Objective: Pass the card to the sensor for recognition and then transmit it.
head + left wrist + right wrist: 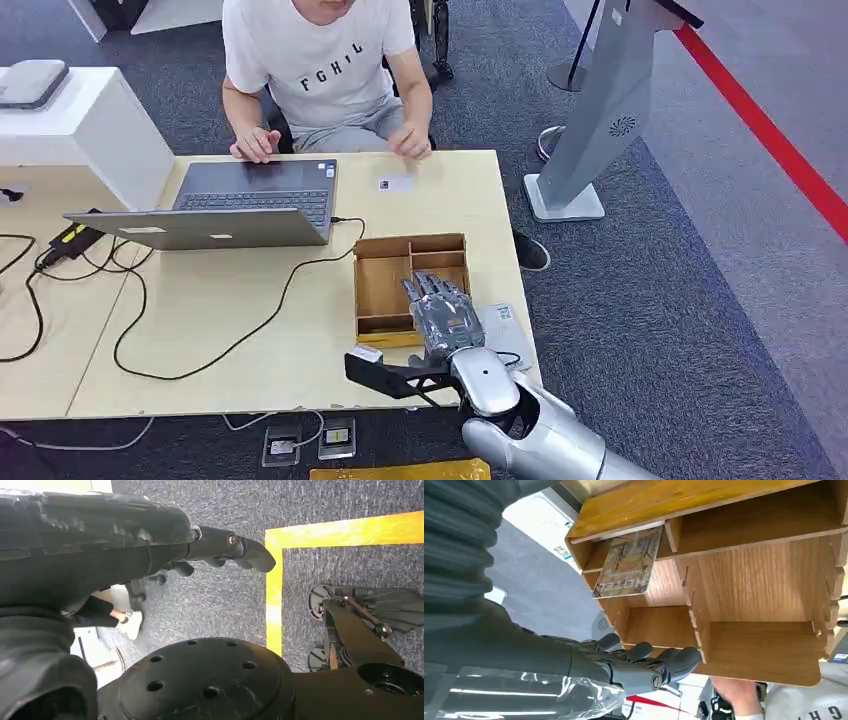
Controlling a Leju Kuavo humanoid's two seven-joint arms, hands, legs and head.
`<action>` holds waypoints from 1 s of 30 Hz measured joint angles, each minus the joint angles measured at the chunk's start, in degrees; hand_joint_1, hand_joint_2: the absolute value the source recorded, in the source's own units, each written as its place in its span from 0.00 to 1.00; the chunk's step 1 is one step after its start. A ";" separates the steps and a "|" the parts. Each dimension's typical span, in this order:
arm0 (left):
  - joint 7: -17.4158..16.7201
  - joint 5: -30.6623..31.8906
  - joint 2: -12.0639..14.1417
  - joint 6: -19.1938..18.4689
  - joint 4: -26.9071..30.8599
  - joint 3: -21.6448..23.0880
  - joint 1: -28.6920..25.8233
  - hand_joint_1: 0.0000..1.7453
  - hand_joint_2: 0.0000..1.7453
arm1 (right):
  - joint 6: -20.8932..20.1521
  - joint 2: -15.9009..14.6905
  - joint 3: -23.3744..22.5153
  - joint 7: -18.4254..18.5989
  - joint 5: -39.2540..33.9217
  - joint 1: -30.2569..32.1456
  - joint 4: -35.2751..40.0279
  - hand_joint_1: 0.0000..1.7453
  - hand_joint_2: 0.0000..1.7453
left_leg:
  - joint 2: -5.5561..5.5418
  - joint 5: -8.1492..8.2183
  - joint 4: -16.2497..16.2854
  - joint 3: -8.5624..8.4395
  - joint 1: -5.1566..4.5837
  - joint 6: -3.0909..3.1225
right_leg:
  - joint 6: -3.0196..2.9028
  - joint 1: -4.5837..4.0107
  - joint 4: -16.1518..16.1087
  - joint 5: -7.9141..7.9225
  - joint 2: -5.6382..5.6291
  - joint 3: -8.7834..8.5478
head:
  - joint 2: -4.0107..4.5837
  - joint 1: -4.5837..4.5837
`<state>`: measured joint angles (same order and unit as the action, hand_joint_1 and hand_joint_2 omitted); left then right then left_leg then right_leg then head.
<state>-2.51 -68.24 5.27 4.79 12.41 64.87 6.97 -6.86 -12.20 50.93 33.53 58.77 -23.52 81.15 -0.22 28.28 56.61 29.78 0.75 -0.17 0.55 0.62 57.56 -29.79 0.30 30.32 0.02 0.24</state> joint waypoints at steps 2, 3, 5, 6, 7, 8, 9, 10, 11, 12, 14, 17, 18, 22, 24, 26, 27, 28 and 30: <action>-0.04 0.00 0.00 0.02 0.00 0.00 0.00 0.00 0.00 | -0.02 0.00 0.00 0.04 0.00 -0.07 0.00 0.00 1.00 | 0.00 0.00 0.00 0.00 0.00 0.00 | 0.00 0.00 0.00 0.00 0.00 0.00 | 0.00 0.00; -0.06 0.00 0.00 0.00 0.00 0.00 0.00 0.00 0.00 | -0.09 0.00 0.02 0.07 -0.02 -0.10 -0.02 0.00 1.00 | 0.00 0.00 0.00 0.00 0.00 0.00 | 0.00 0.00 0.00 0.00 0.00 0.00 | 0.00 0.02; -0.07 -0.02 0.00 0.00 0.00 0.00 0.00 0.00 0.00 | -0.15 0.00 0.02 0.09 -0.02 -0.13 -0.02 0.00 1.00 | 0.00 0.00 0.00 0.00 0.00 0.00 | 0.00 0.00 0.00 0.00 0.00 0.00 | 0.00 0.02; -0.07 -0.02 0.02 0.02 0.00 0.00 0.00 0.00 0.00 | -0.15 0.00 0.02 0.07 -0.02 -0.13 -0.02 0.00 1.00 | 0.00 0.00 0.00 0.00 0.00 0.00 | 0.00 0.00 0.00 0.00 0.00 0.00 | 0.00 0.00; -0.07 -0.02 0.00 0.00 0.00 0.00 0.00 0.00 0.00 | -0.15 0.00 0.02 0.09 -0.02 -0.13 -0.02 0.00 1.00 | 0.00 0.00 0.00 0.00 0.00 0.00 | 0.00 0.00 0.00 0.00 0.00 0.00 | 0.00 0.02; -0.07 -0.02 0.02 0.02 0.00 0.00 0.00 0.00 0.00 | -0.15 0.00 0.02 0.09 -0.02 -0.14 -0.02 0.00 1.00 | 0.00 0.00 0.00 0.00 0.00 0.00 | 0.00 0.00 0.00 0.00 0.00 0.00 | 0.00 0.02; -0.06 -0.02 0.00 0.00 0.00 0.00 0.00 0.00 0.00 | -0.15 -0.02 0.02 0.09 -0.02 -0.14 -0.02 0.00 1.00 | 0.00 0.00 0.00 0.00 0.00 0.00 | 0.00 0.00 0.00 0.00 0.00 0.00 | 0.00 0.02; -0.07 -0.02 0.00 0.00 0.00 0.00 0.00 0.00 0.00 | -0.15 -0.02 0.02 0.09 -0.02 -0.14 -0.02 0.00 1.00 | 0.00 0.00 0.00 0.00 0.00 0.00 | 0.00 0.00 0.00 0.00 0.00 0.00 | 0.00 0.02; -0.09 -0.02 0.02 0.02 0.00 0.00 0.00 0.00 0.00 | -0.15 -0.02 0.02 0.09 -0.04 -0.14 -0.02 0.00 1.00 | 0.00 0.00 0.00 0.00 0.00 0.00 | 0.00 0.00 0.00 0.00 0.00 0.00 | 0.00 0.02; -0.13 -0.02 0.00 0.00 0.00 0.00 0.00 0.00 0.00 | -0.15 -0.02 0.02 0.09 -0.04 -0.15 -0.02 0.00 1.00 | 0.00 0.00 0.00 0.00 0.00 0.00 | 0.00 0.00 0.00 0.00 0.00 0.00 | 0.00 0.02; -0.35 0.00 0.02 0.02 0.00 0.00 0.00 0.00 0.00 | -0.15 -0.02 0.02 0.09 -0.04 -0.17 -0.02 0.00 1.00 | 0.00 0.00 0.00 0.00 0.00 0.00 | 0.00 0.00 0.00 0.00 0.00 0.00 | 0.00 0.02; -0.48 0.00 0.00 0.00 0.00 0.00 0.00 0.00 0.00 | -0.15 0.00 0.04 0.09 -0.11 -0.24 -0.24 0.00 1.00 | 0.00 0.00 0.00 0.00 0.00 0.00 | 0.00 0.00 0.00 0.00 0.00 0.00 | 0.00 0.02; -0.50 -0.02 0.00 0.02 0.00 0.00 0.00 0.00 0.00 | -0.17 0.00 0.04 0.09 -0.13 -0.24 -0.37 0.00 1.00 | 0.00 0.00 0.00 0.00 0.00 0.00 | 0.00 0.00 0.00 0.00 0.00 0.00 | 0.00 0.00; -0.52 0.00 0.00 0.02 0.00 0.00 0.00 0.00 0.00 | -0.42 0.00 0.09 0.09 -0.28 -0.25 -0.57 0.00 1.00 | 0.00 0.00 0.00 0.00 0.00 0.00 | 0.00 0.00 0.00 0.00 0.00 0.00 | 0.00 0.00; -0.57 0.00 0.02 0.02 0.00 0.00 0.00 0.00 0.00 | -0.48 0.00 0.11 0.09 -0.31 -0.26 -0.83 0.00 1.00 | 0.00 0.00 0.00 0.00 0.00 0.00 | 0.00 0.00 0.00 0.00 0.00 0.00 | 0.00 0.02; -0.61 0.00 0.02 0.02 0.00 0.00 0.00 0.00 0.00 | -0.57 0.00 0.15 0.04 -0.48 -0.26 -1.01 0.00 1.00 | 0.00 0.00 0.00 0.00 0.00 0.00 | 0.00 0.00 0.00 0.00 0.00 0.00 | 0.00 0.02; -0.61 0.00 0.00 0.02 0.00 0.00 0.00 0.00 0.00 | -0.59 0.00 0.17 0.02 -0.50 -0.26 -1.03 0.00 1.00 | 0.00 0.00 0.00 0.00 0.00 0.00 | 0.00 0.00 0.00 0.00 0.00 0.00 | 0.00 0.00; -0.61 0.00 0.00 0.02 0.00 0.00 0.00 0.00 0.00 | -0.61 0.00 0.22 0.00 -0.59 -0.26 -1.03 0.00 1.00 | 0.00 0.00 0.00 0.00 0.00 0.00 | 0.00 0.00 0.00 0.00 0.00 0.00 | 0.00 0.00; -0.63 0.00 0.00 0.02 0.00 0.00 0.00 0.00 0.00 | -0.68 0.00 0.33 0.00 -0.66 -0.29 -1.16 0.00 1.00 | 0.00 0.00 0.00 0.00 0.00 0.00 | 0.00 0.00 0.00 0.00 0.00 0.00 | 0.00 0.02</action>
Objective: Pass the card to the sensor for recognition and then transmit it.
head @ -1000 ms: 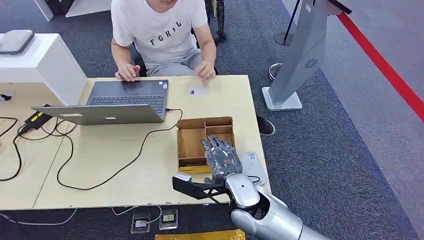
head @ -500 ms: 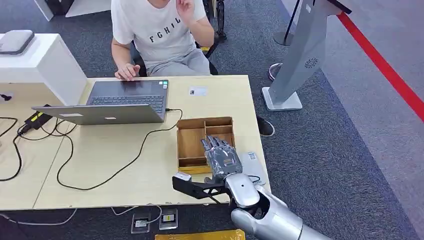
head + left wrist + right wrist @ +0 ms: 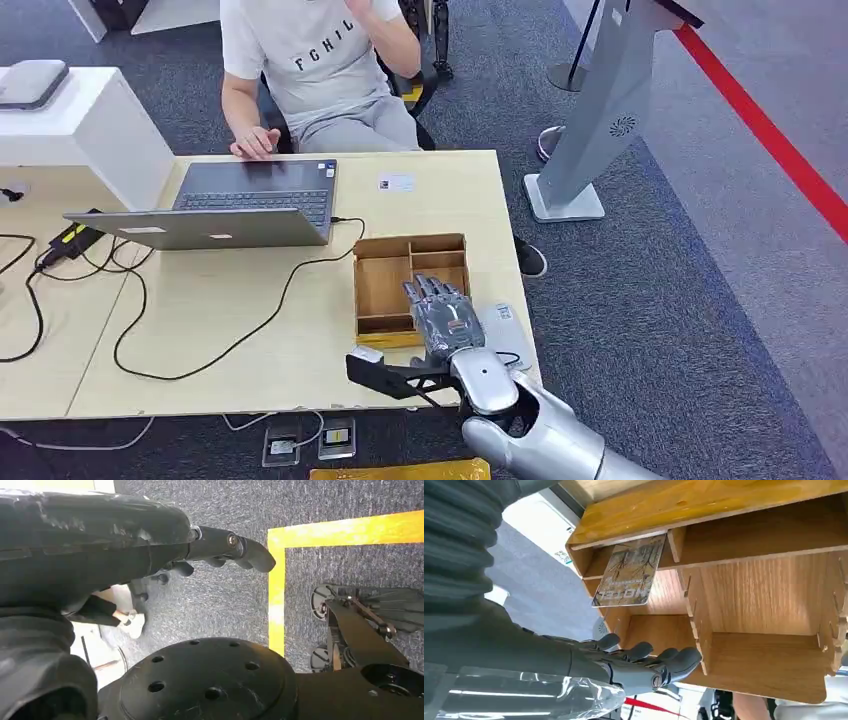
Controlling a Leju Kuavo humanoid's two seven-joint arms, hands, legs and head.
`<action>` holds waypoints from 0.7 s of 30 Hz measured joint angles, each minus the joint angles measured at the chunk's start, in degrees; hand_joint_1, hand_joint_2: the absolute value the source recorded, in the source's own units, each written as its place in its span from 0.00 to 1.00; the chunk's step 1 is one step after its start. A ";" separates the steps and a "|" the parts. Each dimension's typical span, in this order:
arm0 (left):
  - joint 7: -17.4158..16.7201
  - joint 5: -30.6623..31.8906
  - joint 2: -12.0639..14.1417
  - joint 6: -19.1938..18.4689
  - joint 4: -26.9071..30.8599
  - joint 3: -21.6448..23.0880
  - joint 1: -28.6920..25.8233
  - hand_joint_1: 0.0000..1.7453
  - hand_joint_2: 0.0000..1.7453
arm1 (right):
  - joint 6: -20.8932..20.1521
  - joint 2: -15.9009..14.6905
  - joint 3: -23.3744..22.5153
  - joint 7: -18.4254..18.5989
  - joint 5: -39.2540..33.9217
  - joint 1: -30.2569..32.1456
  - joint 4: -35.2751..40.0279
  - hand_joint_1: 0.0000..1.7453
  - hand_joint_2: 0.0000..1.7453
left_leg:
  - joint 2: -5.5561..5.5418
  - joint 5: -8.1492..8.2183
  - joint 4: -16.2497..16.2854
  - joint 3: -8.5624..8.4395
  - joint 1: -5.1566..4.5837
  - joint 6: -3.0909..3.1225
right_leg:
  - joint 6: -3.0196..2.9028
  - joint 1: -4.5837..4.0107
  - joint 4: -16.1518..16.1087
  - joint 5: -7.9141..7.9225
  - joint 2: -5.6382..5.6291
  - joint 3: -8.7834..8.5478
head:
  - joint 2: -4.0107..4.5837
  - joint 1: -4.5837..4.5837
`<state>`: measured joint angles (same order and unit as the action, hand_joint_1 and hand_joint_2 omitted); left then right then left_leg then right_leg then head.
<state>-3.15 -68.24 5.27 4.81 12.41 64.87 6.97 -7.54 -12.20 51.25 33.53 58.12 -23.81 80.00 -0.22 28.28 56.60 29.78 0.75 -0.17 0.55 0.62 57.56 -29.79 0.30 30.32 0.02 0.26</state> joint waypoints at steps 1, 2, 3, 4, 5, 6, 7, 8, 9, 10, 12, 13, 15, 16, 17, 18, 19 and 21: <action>-0.02 0.00 0.00 0.00 0.00 0.00 0.00 0.00 0.00 | 0.00 0.00 0.07 0.00 -0.02 -0.04 -0.15 0.00 1.00 | 0.00 0.00 0.00 0.00 0.00 0.00 | 0.00 0.00 0.00 0.00 0.00 0.00 | 0.00 -0.02; -0.02 0.00 0.02 0.00 0.00 0.00 0.00 0.00 0.00 | 0.00 0.00 0.13 0.00 -0.09 -0.08 -0.29 0.00 1.00 | 0.00 0.00 0.00 0.00 0.00 0.00 | 0.00 0.00 0.00 0.00 0.00 0.00 | 0.00 0.00; -0.02 0.00 0.00 0.00 0.00 0.00 0.00 0.00 0.00 | 0.00 0.00 0.20 0.00 -0.15 -0.08 -0.33 0.00 1.00 | 0.00 0.00 0.00 0.00 0.00 0.00 | 0.00 0.00 0.00 0.00 0.00 0.00 | 0.00 0.00; -0.02 0.00 0.02 0.00 0.00 0.00 0.00 0.00 0.00 | 0.00 0.00 0.22 0.00 -0.15 -0.08 -0.33 0.00 1.00 | 0.00 0.00 0.00 0.00 0.00 0.00 | 0.00 0.00 0.00 0.00 0.00 0.00 | 0.00 -0.02; -0.02 0.00 0.00 0.00 0.00 0.00 0.00 0.00 0.00 | 0.00 0.00 0.26 0.00 -0.15 -0.09 -0.33 0.93 1.00 | 0.00 0.00 0.00 0.00 0.00 0.00 | 0.00 0.00 0.00 0.00 0.00 0.00 | 0.00 -0.02; -0.02 0.00 0.00 0.00 0.00 0.00 0.00 0.00 0.00 | 0.00 0.00 0.31 0.00 -0.15 -0.09 -0.33 1.00 1.00 | 0.00 0.00 0.00 0.00 0.00 0.00 | 0.00 0.00 0.00 0.00 0.00 0.00 | 0.00 0.00; -0.02 0.00 0.00 0.00 0.00 0.00 0.00 0.00 0.00 | 0.09 0.00 0.33 0.00 -0.15 -0.10 -0.33 1.00 1.00 | 0.00 0.00 0.00 0.00 0.00 0.00 | 0.00 0.00 0.00 0.00 0.00 0.00 | 0.00 0.00; -0.02 0.00 0.00 0.00 0.00 0.00 0.00 0.00 0.00 | 0.37 0.00 0.39 0.00 -0.13 -0.12 -0.35 1.00 1.00 | 0.00 0.00 0.00 0.00 0.00 0.00 | 0.00 0.00 0.00 0.00 0.00 0.00 | 0.00 -0.02; -0.02 0.00 0.00 0.00 0.00 0.00 0.00 0.00 0.00 | 0.68 0.00 0.44 -0.02 -0.11 -0.17 -0.37 1.00 1.00 | 0.00 0.00 0.00 0.00 0.00 0.00 | 0.00 0.00 0.00 0.00 0.00 0.00 | 0.00 0.00; -0.02 0.00 0.00 0.00 0.00 0.00 0.00 0.00 0.00 | 0.81 0.00 0.44 -0.02 -0.02 -0.22 -0.42 1.00 1.00 | 0.00 0.00 0.00 0.00 0.00 0.00 | 0.00 0.00 0.00 0.00 0.00 0.00 | 0.00 -0.02; -0.02 0.00 0.00 0.00 0.00 0.00 0.00 0.00 0.00 | 0.87 -0.02 0.44 -0.02 0.22 -0.27 -0.53 1.00 1.00 | 0.00 0.00 0.00 0.00 0.00 0.00 | 0.00 0.00 0.00 0.00 0.00 0.00 | 0.00 0.00; -0.02 0.00 0.00 0.00 0.00 0.00 0.00 0.00 0.00 | 0.89 -0.02 0.46 -0.02 0.28 -0.27 -0.55 1.00 1.00 | 0.00 0.00 0.00 0.00 0.00 0.00 | 0.00 0.00 0.00 0.00 0.00 0.00 | 0.00 0.00; -0.02 0.02 0.00 0.00 0.00 0.00 0.00 0.00 0.00 | 0.94 -0.02 0.46 -0.02 0.42 -0.27 -0.68 1.00 1.00 | 0.00 0.00 0.00 -0.01 0.00 0.00 | 0.00 0.00 0.00 0.00 0.00 0.00 | 0.00 0.00; -0.04 0.04 0.00 0.00 0.00 0.00 0.00 0.00 0.00 | 0.96 -0.02 0.46 -0.02 0.44 -0.27 -0.72 1.00 1.00 | 0.00 0.00 0.00 0.00 0.00 0.00 | 0.00 0.00 0.00 0.00 0.00 0.00 | 0.00 0.00; -0.04 0.07 0.00 0.00 0.00 0.00 0.00 0.00 0.00 | 1.05 -0.02 0.46 -0.02 0.46 -0.26 -0.72 1.00 1.00 | 0.00 0.00 0.00 0.00 0.00 0.00 | 0.00 0.00 0.00 0.00 0.00 0.00 | 0.00 0.00; -0.07 0.09 0.00 0.00 0.00 0.00 0.00 0.00 0.00 | 1.09 -0.02 0.46 -0.02 0.48 -0.26 -0.72 1.00 1.00 | 0.00 0.00 0.00 -0.01 0.00 0.00 | 0.00 0.00 0.00 0.00 0.00 0.00 | 0.00 -0.02; -0.09 0.09 0.02 0.00 0.00 0.00 0.00 0.00 0.00 | 1.16 -0.02 0.46 -0.02 0.48 -0.26 -0.72 1.00 1.00 | 0.00 0.00 0.00 -0.01 0.00 0.00 | 0.00 0.00 0.00 0.00 0.00 0.00 | 0.00 0.00; -0.20 0.11 0.02 0.00 0.00 0.00 0.00 0.00 0.00 | 1.22 -0.02 0.48 -0.02 0.52 -0.25 -0.74 1.00 1.00 | 0.00 0.00 0.00 -0.01 0.00 0.00 | 0.00 0.00 0.00 0.00 0.00 0.00 | 0.00 0.00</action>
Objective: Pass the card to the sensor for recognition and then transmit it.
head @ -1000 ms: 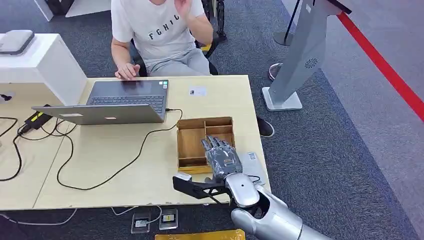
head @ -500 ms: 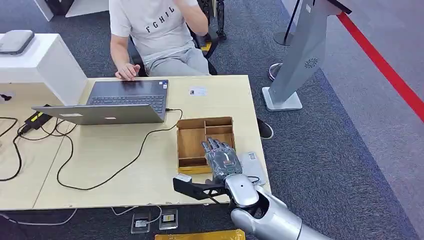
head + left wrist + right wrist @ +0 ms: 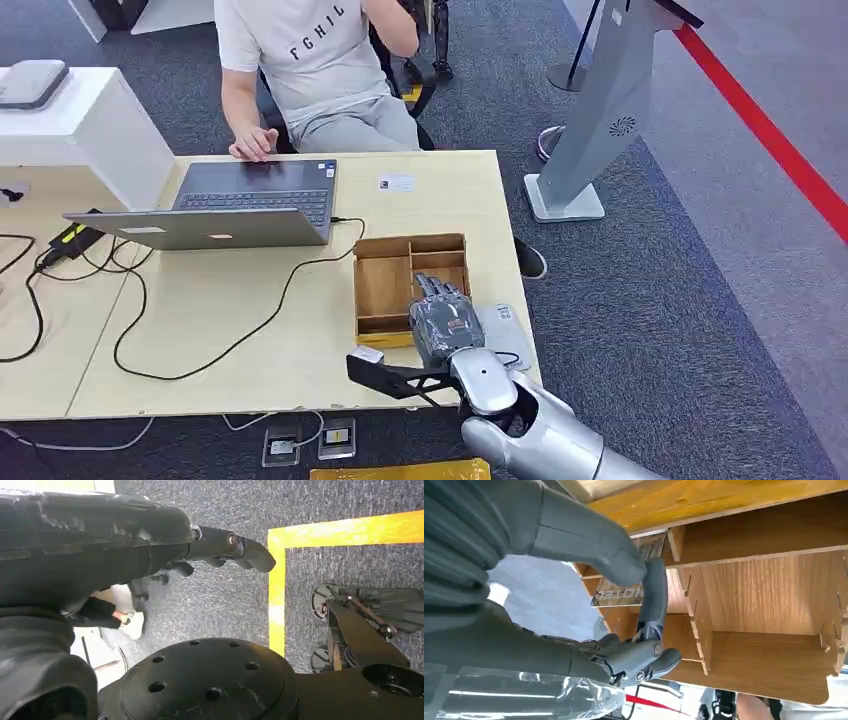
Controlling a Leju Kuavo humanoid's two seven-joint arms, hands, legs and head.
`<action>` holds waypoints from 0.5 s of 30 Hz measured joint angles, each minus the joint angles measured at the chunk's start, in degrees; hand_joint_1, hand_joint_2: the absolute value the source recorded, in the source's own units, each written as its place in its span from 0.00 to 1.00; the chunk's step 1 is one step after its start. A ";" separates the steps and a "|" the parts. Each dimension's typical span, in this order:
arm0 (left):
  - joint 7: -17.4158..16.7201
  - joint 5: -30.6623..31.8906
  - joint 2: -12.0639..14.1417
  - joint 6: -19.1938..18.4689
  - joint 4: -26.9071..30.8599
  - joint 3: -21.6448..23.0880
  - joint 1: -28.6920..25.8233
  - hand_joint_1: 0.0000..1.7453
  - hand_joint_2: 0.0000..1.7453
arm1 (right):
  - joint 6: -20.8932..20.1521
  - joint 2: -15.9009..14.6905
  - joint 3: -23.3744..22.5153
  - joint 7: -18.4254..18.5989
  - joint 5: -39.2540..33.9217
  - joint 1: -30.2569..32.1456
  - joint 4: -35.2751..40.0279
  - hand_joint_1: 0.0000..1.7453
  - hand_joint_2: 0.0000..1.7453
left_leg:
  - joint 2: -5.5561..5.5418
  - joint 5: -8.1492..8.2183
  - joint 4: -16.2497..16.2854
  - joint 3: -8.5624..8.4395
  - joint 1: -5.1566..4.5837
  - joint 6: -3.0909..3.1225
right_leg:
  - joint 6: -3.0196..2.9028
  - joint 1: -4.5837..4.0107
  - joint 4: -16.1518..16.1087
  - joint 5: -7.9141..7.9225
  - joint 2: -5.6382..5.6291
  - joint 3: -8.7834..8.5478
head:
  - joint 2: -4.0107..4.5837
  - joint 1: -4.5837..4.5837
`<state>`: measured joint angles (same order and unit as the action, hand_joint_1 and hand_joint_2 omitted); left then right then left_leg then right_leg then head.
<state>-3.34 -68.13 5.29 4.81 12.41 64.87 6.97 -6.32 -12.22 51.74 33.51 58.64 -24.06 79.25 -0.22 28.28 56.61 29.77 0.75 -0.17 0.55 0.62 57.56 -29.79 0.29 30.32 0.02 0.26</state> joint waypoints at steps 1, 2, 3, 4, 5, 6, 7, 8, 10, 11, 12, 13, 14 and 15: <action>-0.02 0.02 0.00 0.00 0.00 0.00 0.00 0.00 0.00 | 0.02 0.00 0.00 0.00 0.00 0.00 0.00 1.00 1.00 | 0.00 0.00 0.00 0.00 0.00 0.00 | 0.00 0.00 0.00 0.00 0.00 0.00 | 0.00 0.00; -0.04 0.02 -0.02 0.00 0.00 0.00 0.00 0.00 0.00 | 0.02 0.00 0.00 0.00 0.00 0.00 0.00 1.00 1.00 | 0.00 0.00 0.00 0.00 0.00 0.00 | 0.00 0.00 0.00 0.00 0.00 0.00 | 0.00 0.00; -0.04 0.04 -0.02 0.00 0.00 0.00 0.00 0.00 0.00 | 0.04 0.00 0.00 0.00 0.00 0.01 0.00 1.00 1.00 | 0.00 0.00 0.00 0.00 0.00 0.00 | 0.00 0.00 0.00 0.00 0.00 0.00 | 0.00 0.00; -0.04 0.09 0.00 0.00 0.00 0.00 0.00 0.00 0.00 | 0.07 0.00 0.00 0.00 0.00 0.01 0.00 1.00 1.00 | 0.00 0.00 0.00 0.00 0.00 0.00 | 0.00 0.00 0.00 0.00 0.00 0.00 | 0.00 0.00; -0.04 0.13 0.00 0.00 0.00 0.00 0.00 0.00 0.00 | 0.07 0.00 0.00 0.00 0.00 0.02 0.00 1.00 1.00 | 0.00 0.00 0.00 0.00 0.00 0.00 | 0.00 0.00 0.00 0.00 0.00 0.00 | 0.00 0.00; -0.04 0.13 0.00 0.00 0.00 0.00 0.00 0.00 0.00 | 0.07 0.00 0.00 0.00 0.00 0.03 0.00 1.00 1.00 | 0.00 0.00 0.00 0.00 0.00 0.00 | 0.00 0.00 0.00 0.00 0.00 0.00 | 0.00 0.00; -0.04 0.13 0.00 0.00 0.00 0.00 0.00 0.00 0.00 | 0.07 0.00 0.00 0.00 0.00 0.04 -0.02 1.00 1.00 | 0.00 0.00 0.00 0.00 0.00 0.00 | 0.00 0.00 0.00 0.00 0.00 0.00 | 0.00 0.00; -0.04 0.13 0.00 0.00 0.00 0.00 0.00 0.00 0.00 | 0.09 0.00 0.00 0.00 0.00 0.06 0.00 1.00 1.00 | 0.00 0.00 0.00 0.00 0.00 0.00 | 0.00 0.00 0.00 0.00 0.00 0.00 | 0.00 0.00; -0.04 0.17 0.00 0.00 0.00 0.00 0.00 0.00 0.00 | 0.09 0.00 0.00 0.00 0.00 0.10 -0.02 0.00 1.00 | 0.00 0.00 0.00 0.00 0.00 0.00 | 0.00 0.00 0.00 0.00 0.00 0.00 | 0.00 0.00; -0.04 0.20 0.00 0.00 0.00 0.00 0.00 0.00 0.00 | 0.39 0.00 0.00 -0.06 0.00 0.13 -0.02 0.00 1.00 | 0.00 0.00 0.00 0.00 0.00 0.00 | 0.00 0.00 0.00 0.00 0.00 0.00 | 0.00 0.00; -0.04 0.26 0.00 0.00 0.00 0.00 0.00 0.00 0.00 | 0.92 0.00 0.00 -0.22 0.04 0.17 -0.02 0.00 1.00 | 0.00 0.00 0.00 0.00 0.00 0.00 | 0.00 0.00 0.00 0.00 0.00 0.00 | 0.00 0.00; -0.07 0.31 0.00 0.00 0.00 0.00 0.00 0.00 0.00 | 1.60 0.00 0.00 -0.55 0.09 0.20 -0.02 0.00 0.00 | 0.00 0.00 0.00 0.00 0.00 0.00 | 0.00 0.00 0.00 0.00 0.00 0.00 | 0.00 -0.02; -0.04 0.31 0.00 -0.02 0.00 0.00 0.00 0.00 0.00 | 2.30 0.00 -0.02 -0.94 -0.02 0.25 -0.02 0.00 0.00 | 0.01 0.00 0.00 -0.01 0.00 0.00 | 0.00 0.00 0.00 0.00 0.00 0.00 | 0.00 0.00; -0.06 0.31 0.00 0.00 0.00 0.00 0.00 0.00 0.00 | 3.08 0.00 -0.07 -1.51 -0.33 0.29 -0.02 0.00 0.00 | 0.01 0.00 0.00 -0.01 0.00 0.00 | 0.00 0.00 0.00 0.00 -0.01 0.00 | 0.00 0.00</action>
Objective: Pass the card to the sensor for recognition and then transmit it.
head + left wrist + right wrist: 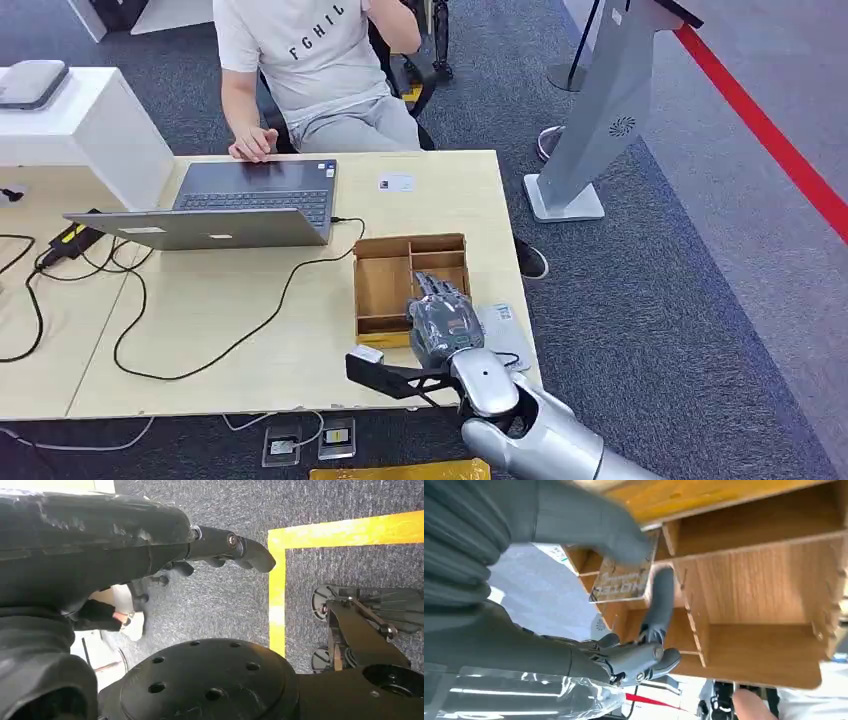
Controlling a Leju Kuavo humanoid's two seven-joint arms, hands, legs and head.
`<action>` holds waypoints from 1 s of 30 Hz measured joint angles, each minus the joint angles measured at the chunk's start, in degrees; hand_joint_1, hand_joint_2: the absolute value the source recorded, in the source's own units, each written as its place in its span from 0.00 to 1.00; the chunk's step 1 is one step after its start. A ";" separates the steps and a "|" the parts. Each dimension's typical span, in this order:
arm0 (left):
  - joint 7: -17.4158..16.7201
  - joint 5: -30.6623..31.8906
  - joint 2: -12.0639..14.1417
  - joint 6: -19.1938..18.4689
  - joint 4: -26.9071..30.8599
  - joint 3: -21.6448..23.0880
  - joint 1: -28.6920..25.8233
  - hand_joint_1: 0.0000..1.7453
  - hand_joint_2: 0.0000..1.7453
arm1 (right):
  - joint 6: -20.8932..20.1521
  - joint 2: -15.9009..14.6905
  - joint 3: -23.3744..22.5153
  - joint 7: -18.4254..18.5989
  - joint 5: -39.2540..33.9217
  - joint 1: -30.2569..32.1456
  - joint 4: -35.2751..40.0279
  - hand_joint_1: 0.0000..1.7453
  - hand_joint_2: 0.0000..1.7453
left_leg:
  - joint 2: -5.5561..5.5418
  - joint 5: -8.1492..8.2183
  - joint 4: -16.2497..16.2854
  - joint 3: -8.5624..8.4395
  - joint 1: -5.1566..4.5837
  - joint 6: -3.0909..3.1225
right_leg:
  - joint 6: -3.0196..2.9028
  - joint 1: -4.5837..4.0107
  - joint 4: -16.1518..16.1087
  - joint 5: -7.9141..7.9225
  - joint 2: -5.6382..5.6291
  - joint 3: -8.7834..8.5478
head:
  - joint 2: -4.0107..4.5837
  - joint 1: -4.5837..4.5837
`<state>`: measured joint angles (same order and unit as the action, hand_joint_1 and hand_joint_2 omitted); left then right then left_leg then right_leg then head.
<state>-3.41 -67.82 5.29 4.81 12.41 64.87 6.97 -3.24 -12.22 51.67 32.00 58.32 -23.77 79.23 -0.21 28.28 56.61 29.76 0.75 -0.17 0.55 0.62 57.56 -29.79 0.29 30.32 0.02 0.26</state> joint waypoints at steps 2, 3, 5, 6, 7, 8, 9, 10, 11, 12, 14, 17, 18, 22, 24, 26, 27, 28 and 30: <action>0.00 0.07 0.00 -0.02 0.00 0.00 0.00 0.00 0.00 | 0.62 0.00 -0.09 -0.57 -0.42 0.01 0.02 0.00 0.00 | 0.00 0.00 0.00 0.00 0.00 0.00 | 0.00 0.00 0.00 0.00 0.00 0.00 | 0.00 -0.02; 0.00 0.09 0.00 -0.02 0.00 0.00 0.00 0.00 0.00 | 0.64 -0.02 -0.18 -0.70 -0.42 0.01 0.00 0.00 0.00 | 0.00 0.00 0.00 0.00 0.00 0.00 | 0.00 0.00 0.00 0.00 0.00 0.00 | 0.00 0.00; 0.00 0.11 0.00 -0.02 0.00 0.00 0.00 0.00 0.00 | 0.64 -0.07 -0.39 -0.68 -0.33 -0.02 0.00 0.00 0.00 | 0.00 0.00 0.00 0.00 0.00 0.00 | 0.00 0.00 0.00 0.00 0.00 0.00 | 0.00 0.00; 0.00 0.13 0.00 -0.02 0.00 0.00 0.00 0.00 0.00 | 0.64 -0.09 -0.46 -0.68 -0.31 -0.04 0.02 0.00 0.00 | 0.00 0.00 0.00 0.00 0.00 0.00 | 0.00 0.00 0.00 0.00 0.00 0.00 | 0.00 -0.02; 0.00 0.15 0.00 -0.02 0.00 0.00 0.00 0.00 0.00 | 0.64 -0.13 -0.50 -0.59 -0.26 -0.06 0.00 0.00 0.00 | 0.00 0.00 0.00 0.00 0.00 0.00 | 0.00 0.00 0.00 0.00 0.00 0.00 | 0.00 0.00; 0.00 0.20 0.00 -0.02 0.00 0.00 0.00 0.00 0.00 | 0.64 -0.15 -0.59 -0.51 -0.24 -0.07 0.00 0.00 1.00 | 0.00 0.00 0.00 0.00 0.00 0.00 | 0.00 0.00 0.00 0.00 0.00 0.00 | 0.00 -0.02; 0.00 0.24 0.00 -0.02 0.00 0.00 0.00 0.00 0.00 | 0.64 -0.20 -0.76 -0.40 -0.24 -0.09 0.00 0.00 1.00 | 0.00 0.00 0.00 0.00 0.00 0.00 | 0.00 0.00 0.00 0.00 0.00 0.00 | 0.00 0.00; 0.00 0.24 0.00 -0.02 0.00 0.00 0.00 0.00 0.00 | 0.64 -0.24 -0.81 -0.35 -0.24 -0.21 0.00 0.00 1.00 | 0.00 0.00 0.00 0.00 0.00 0.00 | 0.00 0.00 0.00 0.00 0.00 0.00 | 0.00 0.00; 0.00 0.26 0.00 -0.02 0.00 0.00 0.00 0.00 0.00 | 0.64 -0.31 -0.83 -0.33 -0.20 -0.31 0.00 0.00 1.00 | 0.00 0.00 0.00 0.00 0.00 0.00 | 0.00 0.00 0.00 0.00 0.00 0.00 | 0.00 -0.02; 0.00 0.26 0.02 -0.02 0.00 0.00 0.00 0.00 0.00 | 0.64 -0.35 -0.85 -0.24 -0.15 -0.38 0.00 0.00 1.00 | 0.00 0.00 0.00 0.00 0.00 0.00 | 0.00 0.00 0.00 0.00 0.00 0.00 | 0.00 0.00; 0.00 0.46 0.02 -0.02 0.00 0.00 0.00 0.00 0.00 | 0.64 -0.44 -0.92 -0.03 0.06 -0.53 0.00 0.00 1.00 | 0.00 0.00 0.00 0.00 0.00 0.00 | 0.00 0.00 0.00 0.00 0.00 0.00 | 0.00 0.00; 0.00 0.59 0.04 -0.02 0.00 0.00 0.00 0.00 0.00 | 0.57 -0.57 -1.25 0.48 0.48 -1.06 0.00 0.00 1.00 | 0.00 0.00 0.00 0.00 0.00 0.00 | 0.00 0.00 0.00 0.00 0.00 0.00 | 0.00 0.00; 0.00 0.61 0.04 -0.02 0.00 0.00 0.00 0.00 0.00 | 0.53 -0.61 -1.44 0.59 0.52 -1.25 0.00 0.00 1.00 | 0.00 0.00 0.00 0.00 0.00 0.00 | 0.00 0.00 0.00 0.00 0.00 0.00 | 0.00 0.00; 0.00 0.66 0.04 -0.02 0.00 0.00 0.00 0.00 0.00 | 0.35 -0.79 -1.79 0.74 0.46 -1.94 -0.33 0.00 1.00 | 0.00 0.00 0.00 0.00 0.00 0.00 | 0.00 0.00 0.00 0.00 0.00 0.00 | 0.00 -0.02; 0.00 0.68 0.04 -0.02 0.00 0.00 0.00 0.00 0.00 | 0.16 -0.87 -1.86 0.83 0.35 -2.22 -0.68 0.00 1.00 | 0.00 0.00 0.00 0.00 0.00 0.00 | 0.00 0.00 0.00 0.00 0.00 0.00 | 0.00 -0.02; 0.00 0.68 0.04 -0.02 0.00 0.00 0.00 0.00 0.00 | 0.16 -0.96 -1.90 0.83 0.33 -2.43 -1.03 0.00 1.00 | 0.00 0.00 0.00 0.00 0.00 0.00 | 0.00 0.00 0.00 0.00 0.00 0.00 | 0.00 0.00; 0.00 0.70 0.04 -0.02 0.00 0.00 0.00 0.00 0.00 | 0.13 -1.01 -1.92 0.83 0.33 -2.53 -1.20 0.00 1.00 | 0.00 0.00 0.00 0.01 0.00 0.00 | 0.00 0.00 0.00 0.00 0.00 0.00 | 0.00 -0.02; 0.00 0.70 0.04 -0.02 0.00 0.00 0.00 0.00 0.00 | 0.13 -1.05 -1.92 0.83 0.30 -2.64 -1.40 0.00 1.00 | 0.00 0.00 0.00 0.01 0.00 0.00 | 0.00 0.00 0.00 0.00 0.00 0.00 | 0.00 0.00; 0.00 0.72 0.04 -0.02 0.00 0.00 0.00 0.00 0.00 | 0.11 -1.11 -1.99 0.83 0.24 -2.79 -1.75 0.00 1.00 | 0.00 0.00 0.00 0.01 0.00 0.00 | 0.00 0.00 0.00 0.00 0.00 0.00 | 0.00 -0.02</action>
<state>-3.41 -67.10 5.33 4.79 12.41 64.87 6.97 -3.13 -13.33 49.68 32.83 58.55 -26.56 77.48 -0.21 28.28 56.61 29.77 0.75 -0.17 0.54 0.62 57.56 -29.79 0.29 30.32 0.02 0.24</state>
